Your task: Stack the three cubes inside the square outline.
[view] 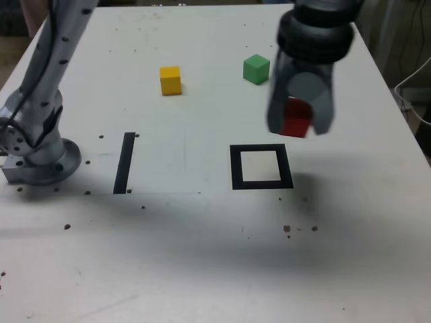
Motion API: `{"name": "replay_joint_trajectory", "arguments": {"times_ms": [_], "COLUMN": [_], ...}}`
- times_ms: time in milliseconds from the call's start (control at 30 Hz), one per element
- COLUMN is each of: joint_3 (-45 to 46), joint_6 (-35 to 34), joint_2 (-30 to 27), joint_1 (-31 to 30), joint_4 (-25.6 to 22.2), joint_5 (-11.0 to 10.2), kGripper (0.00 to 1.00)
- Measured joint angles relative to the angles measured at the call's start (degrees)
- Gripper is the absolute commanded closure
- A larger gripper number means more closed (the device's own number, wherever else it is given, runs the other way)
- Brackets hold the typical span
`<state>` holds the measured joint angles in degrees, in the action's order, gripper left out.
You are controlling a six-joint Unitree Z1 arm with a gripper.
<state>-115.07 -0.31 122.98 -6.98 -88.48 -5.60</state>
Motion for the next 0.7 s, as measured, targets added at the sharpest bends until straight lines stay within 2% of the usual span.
{"name": "replay_joint_trajectory", "arguments": {"times_ms": [167,433,700], "joint_3": [9.4,24.4,29.0], "joint_6": [0.5,0.9,0.2], "joint_2": [-4.5,-6.4,-6.7], "joint_1": [4.2,5.8,5.8], "joint_4": [5.2,15.9,21.0], "joint_5": [1.4,4.5,6.1], "kGripper": [0.74,0.74,0.74]}}
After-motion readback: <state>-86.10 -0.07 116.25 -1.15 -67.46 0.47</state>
